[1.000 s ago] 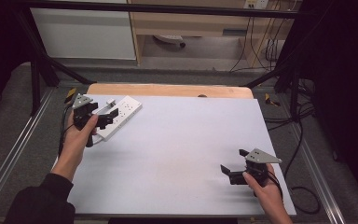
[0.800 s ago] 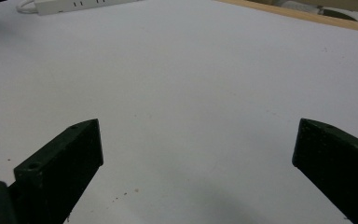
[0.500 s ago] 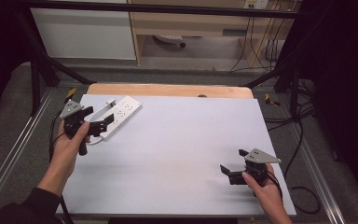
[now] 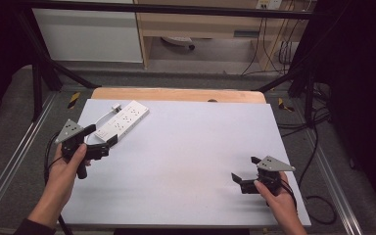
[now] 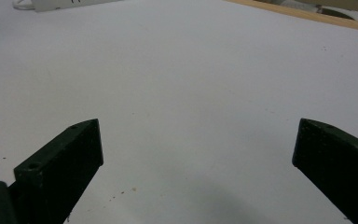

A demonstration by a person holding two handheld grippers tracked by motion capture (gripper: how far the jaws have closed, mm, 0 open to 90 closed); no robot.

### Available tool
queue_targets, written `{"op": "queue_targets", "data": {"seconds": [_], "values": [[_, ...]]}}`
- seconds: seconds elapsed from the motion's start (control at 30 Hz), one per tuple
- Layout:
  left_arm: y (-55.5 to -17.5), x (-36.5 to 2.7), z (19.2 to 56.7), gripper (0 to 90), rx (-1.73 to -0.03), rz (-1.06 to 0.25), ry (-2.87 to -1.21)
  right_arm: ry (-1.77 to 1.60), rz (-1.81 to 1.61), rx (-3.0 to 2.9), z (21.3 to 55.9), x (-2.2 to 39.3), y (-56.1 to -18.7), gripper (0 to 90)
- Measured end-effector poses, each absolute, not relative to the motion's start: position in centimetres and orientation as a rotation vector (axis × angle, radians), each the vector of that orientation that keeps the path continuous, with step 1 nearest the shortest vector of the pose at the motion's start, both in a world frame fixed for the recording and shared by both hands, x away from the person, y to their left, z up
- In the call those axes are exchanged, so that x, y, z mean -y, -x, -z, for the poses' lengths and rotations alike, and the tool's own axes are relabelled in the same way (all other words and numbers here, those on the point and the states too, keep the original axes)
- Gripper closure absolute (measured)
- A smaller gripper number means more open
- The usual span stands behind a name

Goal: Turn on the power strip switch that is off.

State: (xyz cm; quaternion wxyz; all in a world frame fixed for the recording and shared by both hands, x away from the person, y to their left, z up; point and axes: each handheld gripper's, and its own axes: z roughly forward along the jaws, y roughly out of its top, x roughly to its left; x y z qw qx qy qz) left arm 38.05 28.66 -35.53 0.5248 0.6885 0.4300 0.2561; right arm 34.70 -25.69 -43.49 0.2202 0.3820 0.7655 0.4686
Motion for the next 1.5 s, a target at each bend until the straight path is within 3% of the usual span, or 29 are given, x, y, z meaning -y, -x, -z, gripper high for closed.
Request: {"op": "queue_targets", "data": {"seconds": [0.33,1.5], "values": [[-35.5,-28.9,36.3,6.0,-1.008,-0.604,-1.648,-1.057,-1.294,-2.116,43.5,25.7,-34.7,2.3],[-32.1,-30.2,42.9,6.2,-1.025,-0.559,-1.754,-1.061,-1.286,-2.108,43.5,25.7,-34.7,2.3]]}}
